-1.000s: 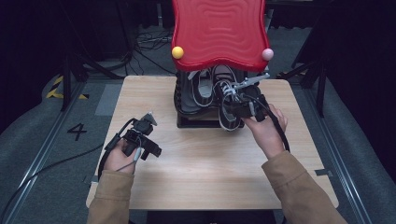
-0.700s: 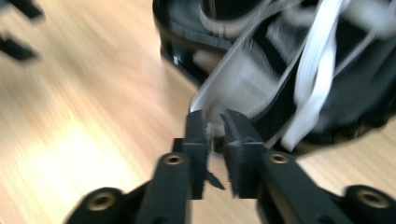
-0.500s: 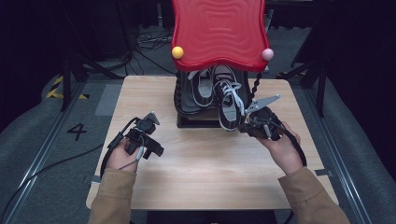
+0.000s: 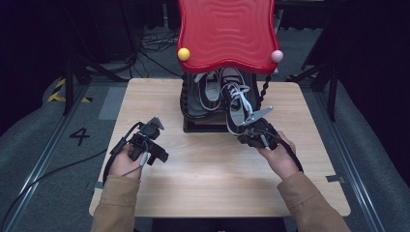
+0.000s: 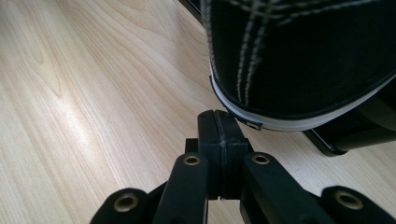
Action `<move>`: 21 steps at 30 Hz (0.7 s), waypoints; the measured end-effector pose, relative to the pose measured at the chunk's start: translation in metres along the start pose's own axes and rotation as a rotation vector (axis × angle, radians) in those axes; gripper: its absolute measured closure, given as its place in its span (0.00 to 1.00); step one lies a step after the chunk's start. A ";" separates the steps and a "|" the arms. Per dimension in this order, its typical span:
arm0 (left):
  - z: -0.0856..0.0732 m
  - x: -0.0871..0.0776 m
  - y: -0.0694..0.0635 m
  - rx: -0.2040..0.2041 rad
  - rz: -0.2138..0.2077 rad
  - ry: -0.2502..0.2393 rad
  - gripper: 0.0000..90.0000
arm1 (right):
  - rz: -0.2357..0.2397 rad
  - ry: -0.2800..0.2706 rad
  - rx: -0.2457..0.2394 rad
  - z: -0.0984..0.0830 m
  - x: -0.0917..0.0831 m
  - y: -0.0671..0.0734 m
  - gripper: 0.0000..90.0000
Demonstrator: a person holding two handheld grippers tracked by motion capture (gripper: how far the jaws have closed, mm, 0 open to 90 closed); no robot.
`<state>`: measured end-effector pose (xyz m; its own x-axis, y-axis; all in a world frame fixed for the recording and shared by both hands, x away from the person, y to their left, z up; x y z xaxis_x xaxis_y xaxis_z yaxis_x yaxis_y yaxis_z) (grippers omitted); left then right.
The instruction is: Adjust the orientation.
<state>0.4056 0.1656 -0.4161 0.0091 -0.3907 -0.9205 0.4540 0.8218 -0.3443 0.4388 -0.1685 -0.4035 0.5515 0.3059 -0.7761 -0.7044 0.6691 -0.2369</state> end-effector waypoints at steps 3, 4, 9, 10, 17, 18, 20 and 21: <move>0.000 0.000 0.000 0.001 0.000 0.001 0.19 | 0.001 -0.005 0.018 0.000 -0.001 0.000 1.00; 0.000 0.000 0.000 0.001 0.000 0.001 0.19 | 0.000 -0.009 0.032 0.000 -0.001 0.000 1.00; 0.000 0.000 -0.002 0.005 0.000 0.002 0.19 | -0.004 -0.025 0.092 0.000 0.001 0.001 1.00; 0.000 0.000 -0.002 0.004 0.001 0.002 0.19 | -0.003 -0.030 0.115 0.001 0.002 0.000 1.00; 0.001 0.002 -0.002 0.004 0.002 0.007 0.19 | -0.027 -0.038 0.141 0.009 0.007 -0.002 1.00; 0.001 0.001 -0.002 0.006 0.001 0.008 0.19 | -0.022 -0.030 0.143 0.011 0.007 -0.003 1.00; 0.001 0.001 -0.002 0.007 0.001 0.007 0.19 | -0.053 -0.035 0.135 0.016 0.009 -0.004 1.00; 0.001 0.001 -0.002 0.008 0.000 0.006 0.19 | -0.064 -0.031 0.128 0.018 0.009 -0.005 1.00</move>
<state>0.4052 0.1629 -0.4165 0.0034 -0.3880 -0.9217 0.4607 0.8186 -0.3429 0.4551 -0.1565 -0.3991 0.6087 0.2790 -0.7427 -0.6055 0.7683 -0.2077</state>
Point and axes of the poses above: each handheld gripper's, and its own axes: x roughly forward along the jaws, z roughly out of its top, y roughly to its left, the point moved 3 cm from there along x, roughly forward along the jaws, and after that the axes turned 15 degrees about -z, right-handed, at the moved point
